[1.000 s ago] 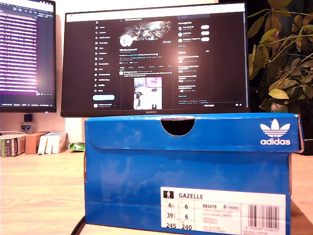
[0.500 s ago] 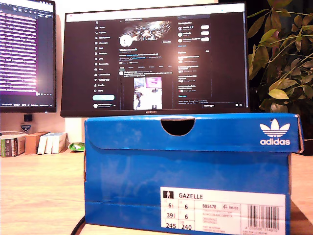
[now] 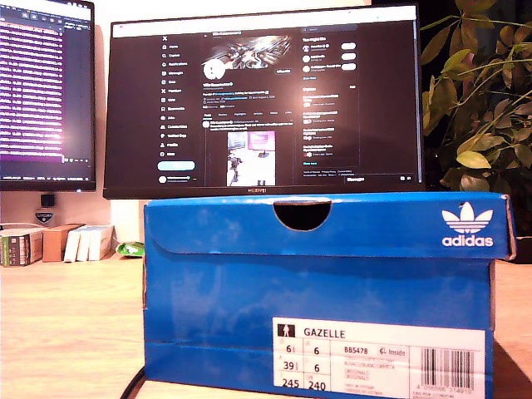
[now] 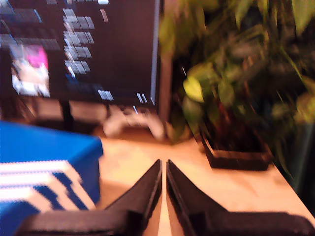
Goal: Close the blue shoebox by pushing the lid with your left arm and holding the box in place with your right arm
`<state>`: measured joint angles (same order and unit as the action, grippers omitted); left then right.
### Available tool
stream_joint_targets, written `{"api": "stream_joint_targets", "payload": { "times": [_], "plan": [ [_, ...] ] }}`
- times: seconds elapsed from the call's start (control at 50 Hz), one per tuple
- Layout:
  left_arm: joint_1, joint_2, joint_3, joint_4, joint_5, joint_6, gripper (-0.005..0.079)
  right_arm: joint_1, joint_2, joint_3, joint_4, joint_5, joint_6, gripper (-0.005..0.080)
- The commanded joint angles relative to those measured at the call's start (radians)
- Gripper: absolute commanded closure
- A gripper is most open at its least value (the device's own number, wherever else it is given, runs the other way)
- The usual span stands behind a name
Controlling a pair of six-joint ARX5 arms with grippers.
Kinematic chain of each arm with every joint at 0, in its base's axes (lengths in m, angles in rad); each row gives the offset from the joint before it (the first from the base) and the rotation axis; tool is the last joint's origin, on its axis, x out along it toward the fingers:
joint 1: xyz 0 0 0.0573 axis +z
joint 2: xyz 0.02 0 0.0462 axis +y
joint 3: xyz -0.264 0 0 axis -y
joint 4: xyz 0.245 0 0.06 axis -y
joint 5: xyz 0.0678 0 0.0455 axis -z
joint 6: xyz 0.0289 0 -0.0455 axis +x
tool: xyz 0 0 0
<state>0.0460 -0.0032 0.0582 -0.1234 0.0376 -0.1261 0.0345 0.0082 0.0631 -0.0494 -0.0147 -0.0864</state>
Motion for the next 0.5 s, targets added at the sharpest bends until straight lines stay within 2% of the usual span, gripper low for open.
{"api": "stream_joint_targets", "payload": {
  "times": [0.0, 0.42, 0.48],
  "plan": [
    [-0.007, -0.005, -0.029, 0.006, -0.002, 0.019, 0.0761, 0.005, -0.006, -0.042, 0.007, 0.012, -0.007, 0.0718],
    [-0.010, -0.008, -0.084, -0.025, -0.020, 0.056, 0.0761, 0.005, -0.006, -0.059, -0.117, 0.024, -0.022, 0.0718],
    [-0.010, -0.008, -0.084, -0.030, -0.020, 0.053, 0.0761, 0.005, -0.006, -0.059, -0.116, 0.026, 0.016, 0.0718]
  ]
}}
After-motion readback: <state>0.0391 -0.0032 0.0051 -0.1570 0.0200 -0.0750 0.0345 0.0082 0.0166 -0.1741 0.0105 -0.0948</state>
